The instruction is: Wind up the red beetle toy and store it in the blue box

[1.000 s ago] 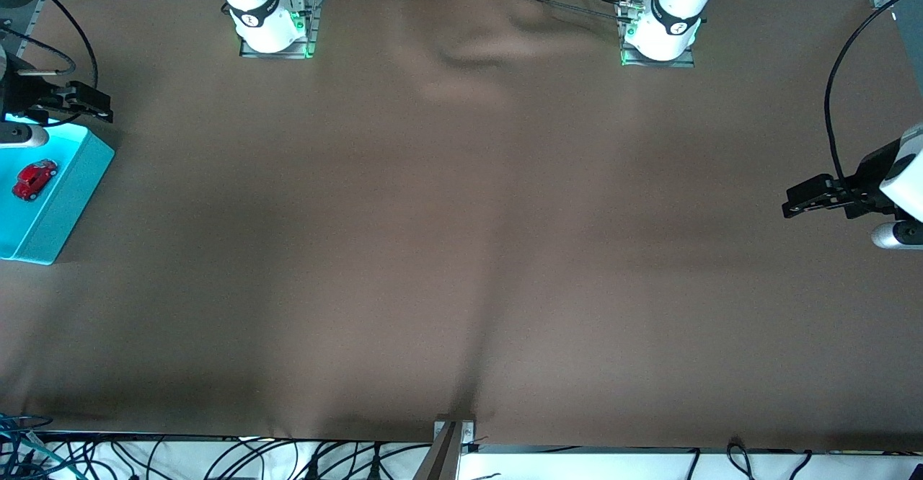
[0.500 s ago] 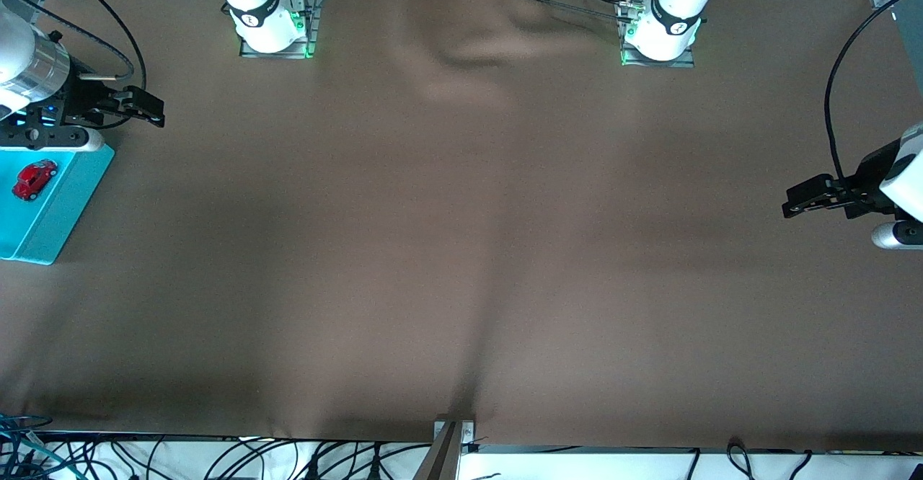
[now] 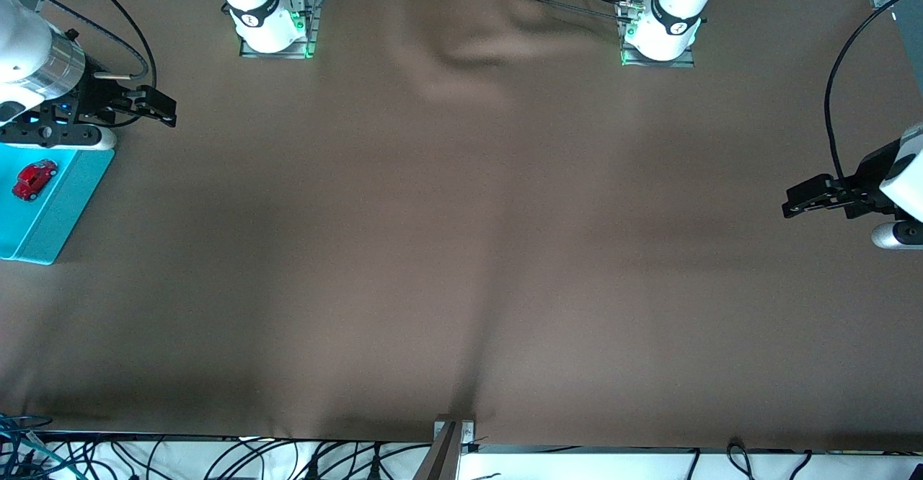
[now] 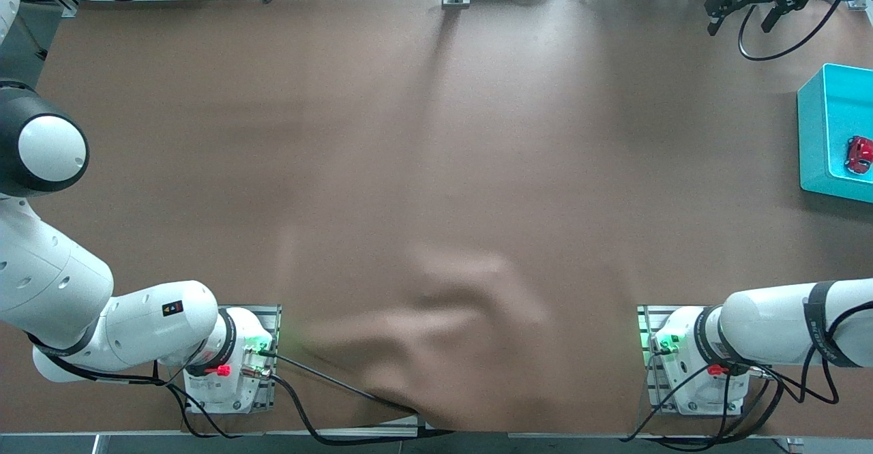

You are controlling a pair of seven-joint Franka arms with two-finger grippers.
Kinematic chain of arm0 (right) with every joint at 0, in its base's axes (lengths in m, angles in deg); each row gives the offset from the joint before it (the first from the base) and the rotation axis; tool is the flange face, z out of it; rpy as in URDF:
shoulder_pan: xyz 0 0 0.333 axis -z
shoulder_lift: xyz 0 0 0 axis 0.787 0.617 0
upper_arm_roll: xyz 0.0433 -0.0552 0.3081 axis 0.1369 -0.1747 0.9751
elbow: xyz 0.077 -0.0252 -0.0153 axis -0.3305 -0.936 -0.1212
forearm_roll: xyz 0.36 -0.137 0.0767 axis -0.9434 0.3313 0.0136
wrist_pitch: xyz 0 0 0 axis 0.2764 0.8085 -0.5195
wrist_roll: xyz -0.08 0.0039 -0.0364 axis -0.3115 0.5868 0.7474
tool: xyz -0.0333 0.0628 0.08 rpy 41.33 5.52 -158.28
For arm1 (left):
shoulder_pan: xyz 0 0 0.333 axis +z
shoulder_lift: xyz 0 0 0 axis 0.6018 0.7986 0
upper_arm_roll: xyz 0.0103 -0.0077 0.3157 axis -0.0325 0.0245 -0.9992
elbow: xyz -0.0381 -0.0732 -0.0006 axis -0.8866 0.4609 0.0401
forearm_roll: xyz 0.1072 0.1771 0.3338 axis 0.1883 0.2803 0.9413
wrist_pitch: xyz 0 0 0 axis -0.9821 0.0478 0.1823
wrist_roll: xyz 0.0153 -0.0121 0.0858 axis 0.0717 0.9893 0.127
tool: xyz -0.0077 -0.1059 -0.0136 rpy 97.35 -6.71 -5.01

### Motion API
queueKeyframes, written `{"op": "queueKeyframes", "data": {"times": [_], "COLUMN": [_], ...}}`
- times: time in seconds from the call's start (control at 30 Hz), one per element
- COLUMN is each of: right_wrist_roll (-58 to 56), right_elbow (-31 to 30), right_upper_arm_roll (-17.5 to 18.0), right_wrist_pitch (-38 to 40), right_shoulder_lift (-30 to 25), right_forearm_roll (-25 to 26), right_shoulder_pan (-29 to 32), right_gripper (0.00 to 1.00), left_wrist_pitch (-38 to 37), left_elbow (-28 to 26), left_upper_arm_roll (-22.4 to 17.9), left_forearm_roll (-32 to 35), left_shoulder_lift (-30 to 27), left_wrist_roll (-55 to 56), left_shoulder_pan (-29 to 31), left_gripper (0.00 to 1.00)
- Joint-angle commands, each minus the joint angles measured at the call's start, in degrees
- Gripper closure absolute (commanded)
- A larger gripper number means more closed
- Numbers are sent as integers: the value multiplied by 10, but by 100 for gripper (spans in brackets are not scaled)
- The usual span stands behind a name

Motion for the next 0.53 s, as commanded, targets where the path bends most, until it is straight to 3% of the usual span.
{"op": "queueKeyframes", "data": {"times": [0.0,0.5], "right_wrist_roll": [-5,-21], "right_elbow": [10,23], "right_upper_arm_roll": [-6,-2], "right_wrist_pitch": [7,35], "right_shoulder_lift": [-3,-2], "right_forearm_roll": [-10,-11], "right_shoulder_pan": [-5,-6], "right_gripper": [0,0], "left_wrist_pitch": [-6,-6], "left_elbow": [11,11], "left_upper_arm_roll": [1,1], "left_forearm_roll": [-7,-7], "left_shoulder_lift": [4,4], "left_wrist_roll": [-12,-12], "left_shoulder_pan": [2,2], "left_gripper": [0,0]}}
